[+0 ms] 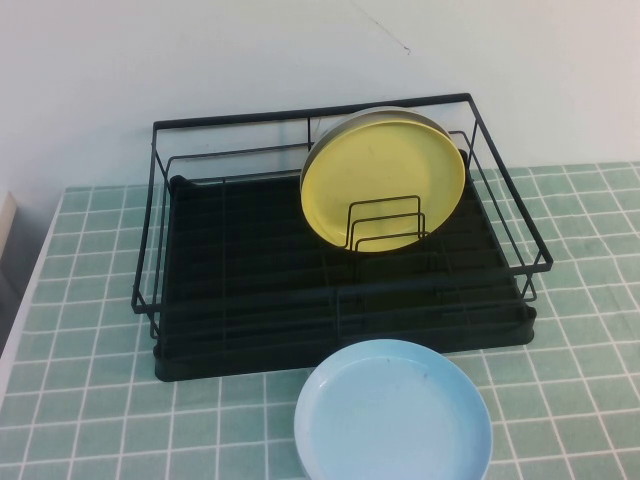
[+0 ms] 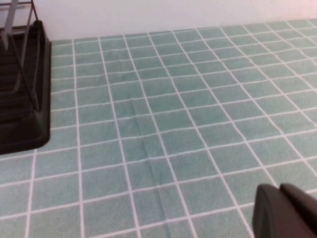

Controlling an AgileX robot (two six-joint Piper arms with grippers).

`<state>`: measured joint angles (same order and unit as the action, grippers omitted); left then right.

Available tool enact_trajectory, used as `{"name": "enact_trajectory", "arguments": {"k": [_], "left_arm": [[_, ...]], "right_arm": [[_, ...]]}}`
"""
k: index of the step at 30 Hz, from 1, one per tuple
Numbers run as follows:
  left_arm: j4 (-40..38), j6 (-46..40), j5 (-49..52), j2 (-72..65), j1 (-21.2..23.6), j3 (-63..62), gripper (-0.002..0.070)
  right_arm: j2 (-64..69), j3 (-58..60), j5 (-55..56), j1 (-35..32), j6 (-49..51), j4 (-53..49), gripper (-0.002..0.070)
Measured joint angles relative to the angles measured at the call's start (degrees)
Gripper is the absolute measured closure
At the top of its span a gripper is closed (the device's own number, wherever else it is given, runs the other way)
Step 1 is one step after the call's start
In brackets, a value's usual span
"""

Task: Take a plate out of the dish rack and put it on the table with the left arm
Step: Grasp the plate from the shelf

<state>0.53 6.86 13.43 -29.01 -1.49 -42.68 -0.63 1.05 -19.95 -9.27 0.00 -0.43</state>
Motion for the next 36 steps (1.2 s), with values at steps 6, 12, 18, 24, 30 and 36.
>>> {"name": "enact_trajectory", "arguments": {"k": [6,12,18,24,30,36], "left_arm": [[-6.8,0.0,-2.3,-6.3,0.0,0.0,0.0678],[-7.4,-11.8,0.8,-18.0,-1.7,-0.2,0.0678],[-7.4,-20.1,12.3,-30.4,-8.4,-6.1,0.0678],[-7.4,-24.4,11.6,-40.2,-16.7,-11.7,0.0678],[-7.4,-25.8,-2.0,-47.1,-21.4,-13.6,0.0678],[-7.4,-25.7,-12.6,-54.3,-23.8,-14.5,0.0678]], "right_arm": [[0.0,0.0,0.0,0.0,0.0,0.0,0.0678],[0.0,0.0,0.0,0.0,0.0,0.0,0.0678],[0.0,0.0,0.0,0.0,0.0,0.0,0.0678],[0.0,0.0,0.0,0.0,0.0,0.0,0.0678],[0.0,0.0,0.0,0.0,0.0,0.0,0.0678],[0.0,0.0,0.0,0.0,0.0,0.0,0.0678]]}}
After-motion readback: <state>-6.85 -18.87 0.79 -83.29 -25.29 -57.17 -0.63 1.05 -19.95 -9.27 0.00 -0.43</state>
